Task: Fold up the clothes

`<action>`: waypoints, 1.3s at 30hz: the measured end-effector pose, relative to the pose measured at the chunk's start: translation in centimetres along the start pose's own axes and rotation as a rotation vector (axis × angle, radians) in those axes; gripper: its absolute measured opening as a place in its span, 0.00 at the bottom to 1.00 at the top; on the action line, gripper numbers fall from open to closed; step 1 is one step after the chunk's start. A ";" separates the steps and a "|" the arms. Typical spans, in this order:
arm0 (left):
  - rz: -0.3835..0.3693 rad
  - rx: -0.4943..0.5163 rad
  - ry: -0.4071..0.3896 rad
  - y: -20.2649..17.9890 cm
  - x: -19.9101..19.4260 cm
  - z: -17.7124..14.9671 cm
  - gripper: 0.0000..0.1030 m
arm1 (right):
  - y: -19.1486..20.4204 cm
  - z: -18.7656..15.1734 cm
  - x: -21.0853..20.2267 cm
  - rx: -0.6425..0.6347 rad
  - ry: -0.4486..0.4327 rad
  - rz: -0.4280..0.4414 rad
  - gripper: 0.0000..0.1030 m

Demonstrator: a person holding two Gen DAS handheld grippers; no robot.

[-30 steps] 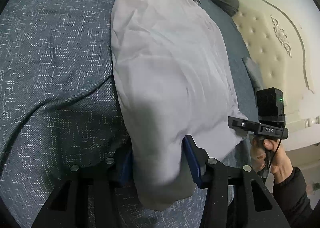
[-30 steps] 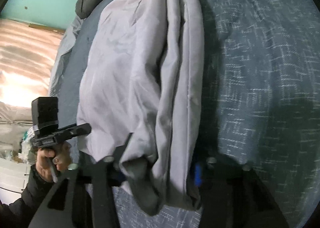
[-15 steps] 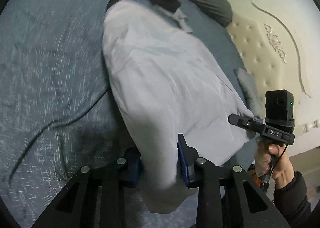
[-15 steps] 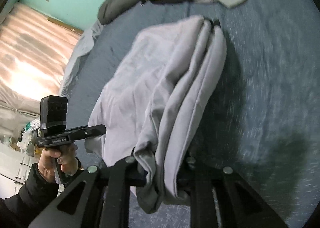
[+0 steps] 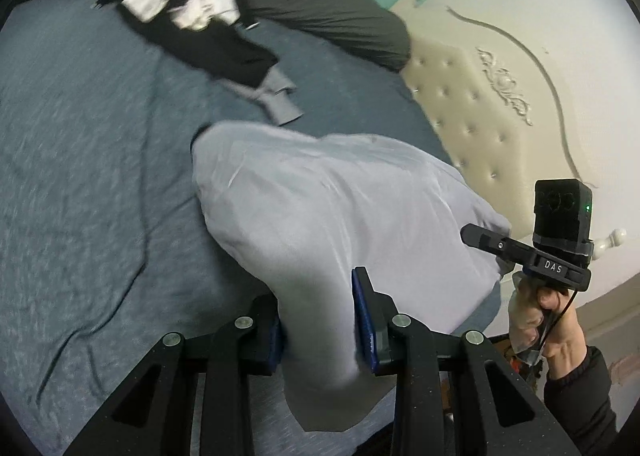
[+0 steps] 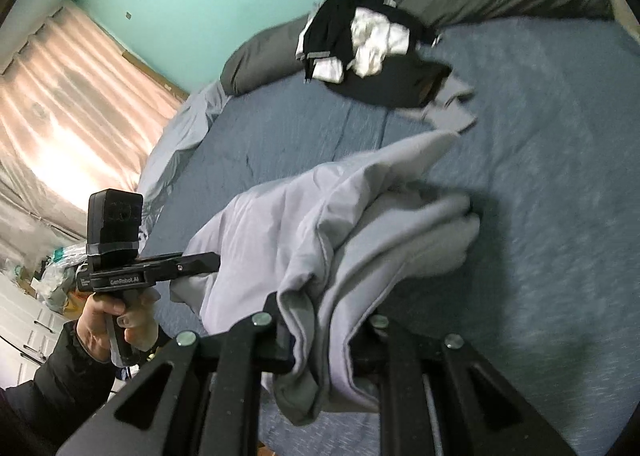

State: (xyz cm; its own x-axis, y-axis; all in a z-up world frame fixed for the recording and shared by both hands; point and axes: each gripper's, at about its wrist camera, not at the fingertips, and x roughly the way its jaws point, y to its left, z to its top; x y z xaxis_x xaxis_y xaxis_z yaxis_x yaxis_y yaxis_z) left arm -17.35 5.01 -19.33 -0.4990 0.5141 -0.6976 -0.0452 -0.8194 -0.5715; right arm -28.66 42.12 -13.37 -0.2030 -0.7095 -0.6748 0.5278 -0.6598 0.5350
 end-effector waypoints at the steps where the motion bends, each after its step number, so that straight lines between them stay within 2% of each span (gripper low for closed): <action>1: -0.009 0.009 -0.004 -1.1 0.3 0.6 0.32 | -0.3 0.4 -1.0 -0.004 -0.013 -0.007 0.14; 8: -0.055 0.067 -0.008 -7.6 3.3 4.9 0.32 | -3.1 3.0 -7.8 -0.022 -0.079 -0.063 0.14; 26: -0.116 0.237 -0.026 -26.0 12.8 13.9 0.32 | -12.3 8.1 -24.0 -0.058 -0.230 -0.184 0.14; 33: -0.138 0.266 -0.028 -31.7 16.9 16.5 0.32 | -16.2 9.7 -27.9 -0.057 -0.255 -0.223 0.14; 39: -0.151 0.270 -0.036 -35.4 20.9 18.7 0.32 | -20.2 10.6 -30.6 -0.048 -0.303 -0.221 0.14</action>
